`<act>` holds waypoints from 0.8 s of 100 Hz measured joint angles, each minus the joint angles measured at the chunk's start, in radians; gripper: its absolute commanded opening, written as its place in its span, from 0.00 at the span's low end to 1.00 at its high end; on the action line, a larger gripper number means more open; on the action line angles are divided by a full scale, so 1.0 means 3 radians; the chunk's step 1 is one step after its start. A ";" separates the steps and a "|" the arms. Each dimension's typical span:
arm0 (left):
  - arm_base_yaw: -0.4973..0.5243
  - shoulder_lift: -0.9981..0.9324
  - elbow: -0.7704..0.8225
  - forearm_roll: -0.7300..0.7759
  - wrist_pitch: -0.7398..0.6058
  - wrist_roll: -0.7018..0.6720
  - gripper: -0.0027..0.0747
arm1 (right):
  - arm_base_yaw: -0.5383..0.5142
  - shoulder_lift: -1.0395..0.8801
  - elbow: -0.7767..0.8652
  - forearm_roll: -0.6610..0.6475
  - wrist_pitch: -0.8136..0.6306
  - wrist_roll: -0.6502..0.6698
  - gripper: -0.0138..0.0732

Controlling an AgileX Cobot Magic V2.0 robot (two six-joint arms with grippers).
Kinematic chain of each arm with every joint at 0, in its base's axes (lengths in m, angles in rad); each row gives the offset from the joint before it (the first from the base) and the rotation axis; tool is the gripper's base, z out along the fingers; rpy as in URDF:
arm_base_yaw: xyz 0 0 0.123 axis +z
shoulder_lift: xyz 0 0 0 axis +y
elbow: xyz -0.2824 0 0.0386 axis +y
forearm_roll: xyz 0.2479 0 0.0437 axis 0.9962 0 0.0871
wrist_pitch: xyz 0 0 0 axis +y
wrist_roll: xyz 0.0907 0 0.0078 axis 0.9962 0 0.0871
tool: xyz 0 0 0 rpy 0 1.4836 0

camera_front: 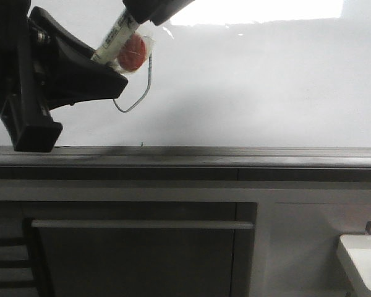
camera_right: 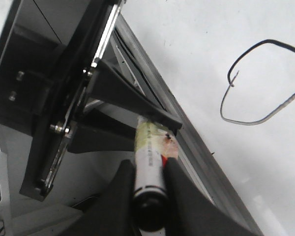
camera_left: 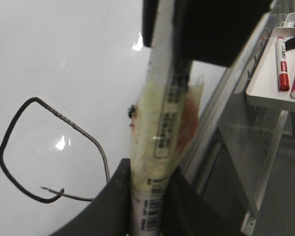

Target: Write number 0 on whiteboard

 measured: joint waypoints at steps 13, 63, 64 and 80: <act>0.0000 0.0003 -0.0005 0.0021 0.0000 0.0009 0.01 | 0.0000 0.0000 0.0000 -0.0002 -0.0015 0.0000 0.18; 0.0276 0.0003 -0.0008 -0.2403 0.0219 -0.0003 0.01 | 0.0000 0.0000 0.0000 0.0003 -0.1012 -0.0013 0.83; 0.0295 0.0003 -0.0008 -0.2443 0.0227 -0.0003 0.01 | 0.0000 0.0000 0.0000 0.0003 -0.1012 -0.0013 0.82; 0.0501 0.0018 -0.0072 -0.2943 0.0546 -0.0015 0.01 | 0.0000 0.0000 0.0000 0.0005 -0.1015 -0.0013 0.80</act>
